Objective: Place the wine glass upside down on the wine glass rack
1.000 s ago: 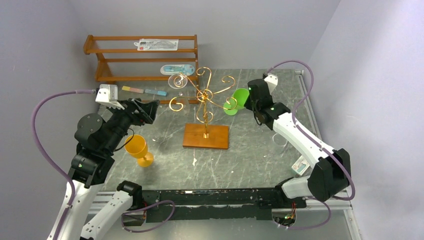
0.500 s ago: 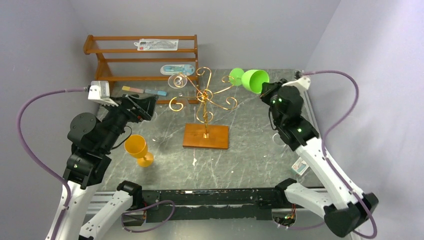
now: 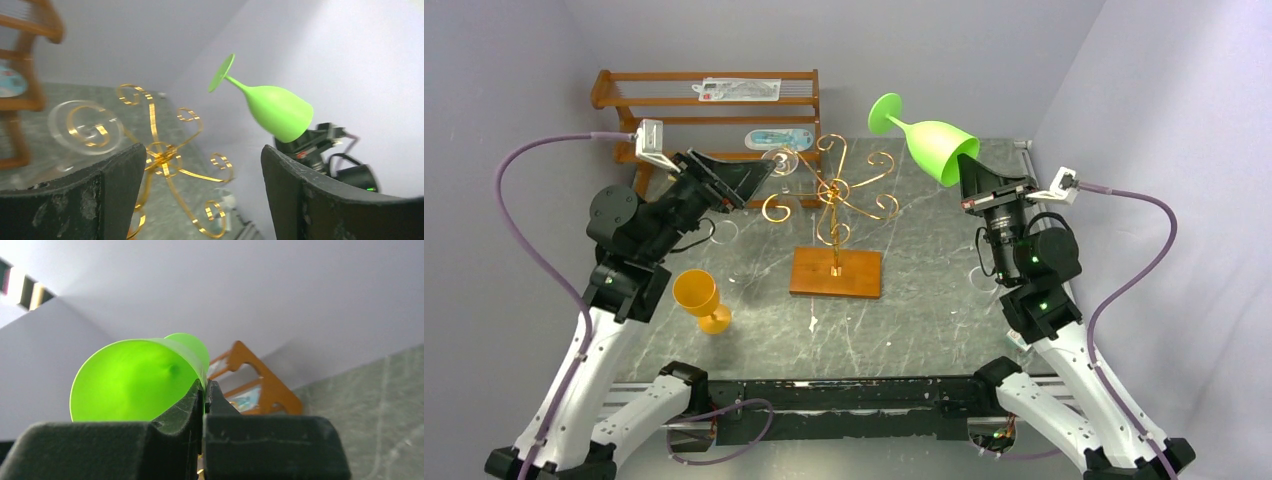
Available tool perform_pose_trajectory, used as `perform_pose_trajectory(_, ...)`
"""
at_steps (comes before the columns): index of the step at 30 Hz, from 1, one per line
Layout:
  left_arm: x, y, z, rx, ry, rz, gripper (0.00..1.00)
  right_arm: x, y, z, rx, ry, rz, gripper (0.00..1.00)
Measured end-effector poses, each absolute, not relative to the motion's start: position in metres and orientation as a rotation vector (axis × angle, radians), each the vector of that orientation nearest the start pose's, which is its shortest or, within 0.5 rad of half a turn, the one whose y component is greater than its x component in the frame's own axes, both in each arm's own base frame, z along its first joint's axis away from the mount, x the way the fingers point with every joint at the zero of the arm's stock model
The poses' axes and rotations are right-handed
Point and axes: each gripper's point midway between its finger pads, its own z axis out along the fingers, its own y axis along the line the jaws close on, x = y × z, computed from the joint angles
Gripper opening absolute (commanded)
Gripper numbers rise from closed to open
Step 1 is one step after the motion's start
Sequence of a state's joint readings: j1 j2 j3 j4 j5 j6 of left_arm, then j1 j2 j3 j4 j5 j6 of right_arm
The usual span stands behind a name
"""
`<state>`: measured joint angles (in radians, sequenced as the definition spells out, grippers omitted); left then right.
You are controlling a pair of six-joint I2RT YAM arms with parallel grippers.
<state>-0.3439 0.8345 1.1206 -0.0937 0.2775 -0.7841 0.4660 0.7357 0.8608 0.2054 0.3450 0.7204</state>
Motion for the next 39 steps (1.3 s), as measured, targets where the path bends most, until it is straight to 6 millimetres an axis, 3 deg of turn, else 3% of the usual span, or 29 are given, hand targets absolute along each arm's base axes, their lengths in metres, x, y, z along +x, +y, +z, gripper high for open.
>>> perform_pose_trajectory(6,0.249,-0.205,0.483,-0.051,1.364,-1.444,0.90,0.266,0.133,0.459,0.299,1.118,0.974,0.00)
perform_pose_trajectory(15,0.224,-0.283,0.533,0.054,1.255,-1.769,0.85,0.247,0.155,0.489,0.152,1.010,1.114,0.00)
perform_pose_trajectory(23,0.197,-0.352,0.527,0.078,1.266,-1.882,0.74,0.223,0.150,0.505,0.097,0.944,1.132,0.00)
perform_pose_trajectory(28,0.190,-0.363,0.531,0.047,1.230,-1.894,0.70,0.211,0.149,0.513,0.065,0.905,1.150,0.00)
perform_pose_trajectory(34,0.190,-0.353,0.553,-0.009,1.101,-1.899,0.58,0.206,0.149,0.511,0.049,0.889,1.159,0.00)
perform_pose_trajectory(39,0.188,-0.350,0.557,-0.022,1.051,-1.917,0.56,0.199,0.153,0.516,0.006,0.864,1.175,0.00)
